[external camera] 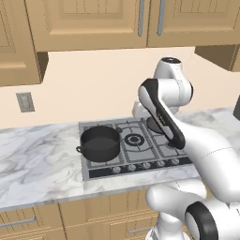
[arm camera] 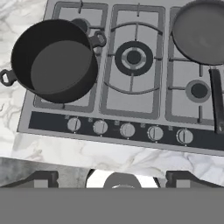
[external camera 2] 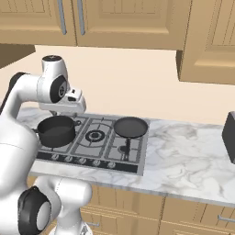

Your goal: Move the pot and pan from the stove into the sink.

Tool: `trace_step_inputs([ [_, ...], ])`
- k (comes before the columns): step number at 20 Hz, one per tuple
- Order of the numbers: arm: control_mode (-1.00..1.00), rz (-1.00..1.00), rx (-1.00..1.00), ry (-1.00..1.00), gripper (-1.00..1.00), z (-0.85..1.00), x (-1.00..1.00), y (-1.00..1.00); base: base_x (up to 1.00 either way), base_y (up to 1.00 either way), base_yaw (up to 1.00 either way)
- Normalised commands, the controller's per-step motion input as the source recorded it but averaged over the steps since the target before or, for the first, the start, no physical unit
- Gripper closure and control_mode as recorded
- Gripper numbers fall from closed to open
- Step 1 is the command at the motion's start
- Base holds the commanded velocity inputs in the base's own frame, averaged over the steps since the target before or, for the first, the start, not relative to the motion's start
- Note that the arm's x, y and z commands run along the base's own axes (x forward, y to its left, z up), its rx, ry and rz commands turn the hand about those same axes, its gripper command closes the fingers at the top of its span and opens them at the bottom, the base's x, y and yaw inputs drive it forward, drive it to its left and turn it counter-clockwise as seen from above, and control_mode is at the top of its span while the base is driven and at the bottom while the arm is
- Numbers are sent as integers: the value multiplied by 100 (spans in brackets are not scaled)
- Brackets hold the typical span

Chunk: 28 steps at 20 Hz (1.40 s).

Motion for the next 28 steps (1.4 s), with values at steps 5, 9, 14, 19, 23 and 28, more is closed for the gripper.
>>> trace_step_inputs([
  [5, -100, 0, -2, -7, -100, -7, -2, 18, 0, 0, 0],
  [9, -100, -4, 0, -8, -100, -25, 26, 31, 0, 0, 0],
  [14, -100, -8, 0, -6, -100, -34, 35, 37, 0, 0, 0],
  [19, -100, -11, 0, -2, -100, -39, 50, 40, 0, 0, 0],
  [23, -100, -9, 0, -2, -100, -40, 53, 32, 0, 0, 0],
  [28, -100, -9, 0, -1, -100, -45, 57, 25, 0, 0, 0],
])
